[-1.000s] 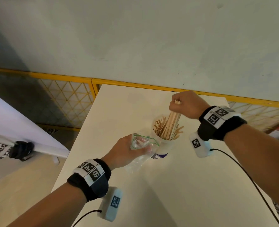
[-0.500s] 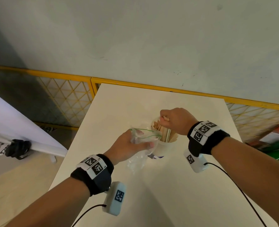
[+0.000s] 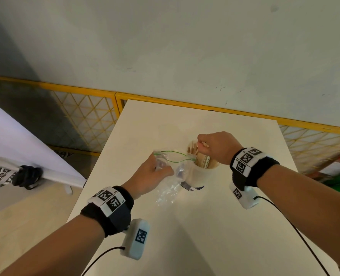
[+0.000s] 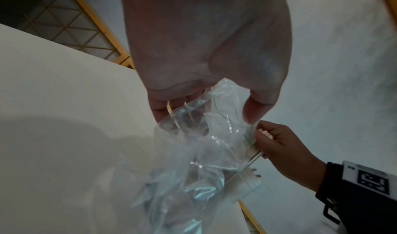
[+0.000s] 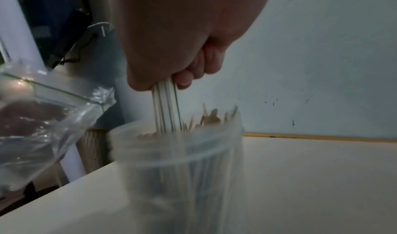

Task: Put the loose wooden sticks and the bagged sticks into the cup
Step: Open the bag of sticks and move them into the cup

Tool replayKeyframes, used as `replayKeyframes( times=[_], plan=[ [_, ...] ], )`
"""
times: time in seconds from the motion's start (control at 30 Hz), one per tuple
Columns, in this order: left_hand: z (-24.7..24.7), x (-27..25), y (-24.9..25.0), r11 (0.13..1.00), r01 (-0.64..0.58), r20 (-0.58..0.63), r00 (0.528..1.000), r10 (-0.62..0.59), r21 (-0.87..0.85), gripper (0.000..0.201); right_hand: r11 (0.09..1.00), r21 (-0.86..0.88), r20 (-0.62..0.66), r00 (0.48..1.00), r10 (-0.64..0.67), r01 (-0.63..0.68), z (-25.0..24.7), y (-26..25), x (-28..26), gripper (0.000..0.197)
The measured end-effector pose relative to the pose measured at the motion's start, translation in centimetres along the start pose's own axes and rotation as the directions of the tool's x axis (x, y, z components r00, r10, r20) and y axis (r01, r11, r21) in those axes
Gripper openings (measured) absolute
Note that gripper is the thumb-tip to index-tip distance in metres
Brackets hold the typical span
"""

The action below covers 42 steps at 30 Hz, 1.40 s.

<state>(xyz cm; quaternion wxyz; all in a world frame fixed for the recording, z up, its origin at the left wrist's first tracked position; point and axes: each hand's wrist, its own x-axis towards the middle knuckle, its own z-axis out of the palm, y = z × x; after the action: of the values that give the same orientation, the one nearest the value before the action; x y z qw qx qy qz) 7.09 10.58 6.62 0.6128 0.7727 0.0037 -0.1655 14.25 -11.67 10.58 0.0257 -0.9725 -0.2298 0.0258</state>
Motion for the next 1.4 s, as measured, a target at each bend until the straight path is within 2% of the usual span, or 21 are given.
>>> replayKeyframes(
  times=[0.07,0.17,0.23,0.27,0.37,0.4,0.6,0.7,0.73,0.8,0.83,0.9,0.97,1.07,1.1,1.13,1.17,1.2,1.23,1.27,1.4],
  plan=[
    [-0.2,0.0,-0.1,0.999,-0.004,0.012,1.0,0.004,0.031,0.059,1.0,-0.022,-0.022,1.0,-0.002,0.002,-0.4,0.0,0.0,0.026],
    [-0.3,0.0,-0.2,0.996,-0.024,0.016,1.0,0.022,0.086,0.032,0.996,0.086,-0.096,0.994,0.047,-0.038,-1.6,0.5,-0.1,0.025],
    [-0.3,0.3,-0.2,0.995,-0.028,0.018,0.999,0.026,0.091,0.04,0.995,0.097,-0.119,0.992,0.043,-0.032,-2.1,1.0,-0.1,0.025],
    [-0.2,0.4,0.0,0.994,-0.039,0.022,0.999,0.037,0.1,0.039,0.998,0.06,-0.08,0.997,0.017,-0.012,-2.1,1.0,-0.2,0.028],
    [0.3,0.5,0.6,0.994,-0.04,0.041,0.999,0.036,0.099,0.014,0.997,-0.066,0.109,0.994,-0.031,0.039,-0.5,0.8,-0.5,0.036],
    [0.4,0.6,0.6,0.994,-0.044,0.037,0.998,0.04,0.103,0.016,0.997,-0.071,0.127,0.991,-0.028,0.037,0.2,0.7,-0.7,0.037],
    [0.3,0.6,0.8,0.992,-0.051,0.067,0.997,0.043,0.115,0.008,0.996,-0.079,0.053,0.998,0.045,-0.041,1.7,0.8,-0.2,0.044],
    [0.1,1.0,0.1,0.994,-0.056,0.021,0.998,0.055,0.089,0.044,0.996,-0.084,0.038,0.999,-0.03,0.033,2.4,0.7,-0.5,0.05],
    [0.0,0.9,0.1,0.994,-0.067,0.018,0.998,0.065,0.092,0.047,0.998,-0.049,0.055,0.997,-0.047,0.05,2.7,0.6,-0.7,0.054],
    [0.0,0.8,0.3,0.994,-0.06,0.032,0.998,0.058,0.091,0.039,0.996,0.082,0.094,0.995,-0.024,0.017,3.0,0.4,-1.0,0.06],
    [-0.1,0.7,0.4,0.994,-0.055,0.031,0.998,0.052,0.092,0.027,0.993,0.122,0.105,0.994,-0.013,0.0,3.0,0.4,-1.1,0.061],
    [-0.3,0.3,0.8,0.992,-0.072,0.032,0.997,0.069,0.108,0.011,0.992,0.125,0.111,0.994,-0.022,0.008,2.8,0.5,-1.0,0.06],
    [-0.3,0.6,0.5,0.989,-0.087,0.033,0.996,0.084,0.117,0.015,0.979,0.203,0.099,0.995,-0.022,0.001,2.3,0.7,-0.9,0.054],
    [-0.3,0.6,0.7,0.985,-0.127,0.061,0.991,0.12,0.115,0.039,0.93,0.367,0.004,1.0,0.018,-0.018,1.7,0.7,-0.7,0.047],
    [-0.3,0.8,0.2,0.987,-0.122,0.059,0.992,0.116,0.108,0.033,0.924,0.383,-0.01,1.0,0.019,-0.014,1.7,0.5,-0.7,0.048],
    [-0.3,0.7,0.3,0.988,-0.117,0.046,0.993,0.113,0.102,0.013,0.93,0.369,-0.002,1.0,0.006,-0.005,1.8,0.2,-0.8,0.051],
    [-0.5,1.0,-0.2,0.991,-0.088,0.03,0.996,0.085,0.099,0.02,0.945,0.328,0.021,1.0,-0.008,0.0,2.1,0.0,-0.9,0.054],
    [-0.4,1.3,-0.7,0.991,-0.086,0.015,0.996,0.085,0.1,0.048,0.962,0.272,0.052,0.999,-0.014,-0.001,2.5,-0.2,-1.1,0.056],
    [-0.4,1.5,-1.0,0.996,-0.061,0.016,0.998,0.06,0.063,0.064,0.975,0.22,0.08,0.997,-0.01,-0.008,2.9,-0.3,-1.2,0.057],
    [-0.5,1.4,-1.0,0.998,-0.048,0.008,0.999,0.047,0.044,0.069,0.982,0.19,0.102,0.995,-0.003,-0.016,3.3,-0.3,-1.3,0.058],
    [-1.0,1.1,-1.2,0.998,-0.059,-0.024,0.998,0.059,0.026,0.051,0.986,0.167,0.187,0.982,-0.017,-0.014,3.3,-0.1,-1.3,0.056]
  ],
)
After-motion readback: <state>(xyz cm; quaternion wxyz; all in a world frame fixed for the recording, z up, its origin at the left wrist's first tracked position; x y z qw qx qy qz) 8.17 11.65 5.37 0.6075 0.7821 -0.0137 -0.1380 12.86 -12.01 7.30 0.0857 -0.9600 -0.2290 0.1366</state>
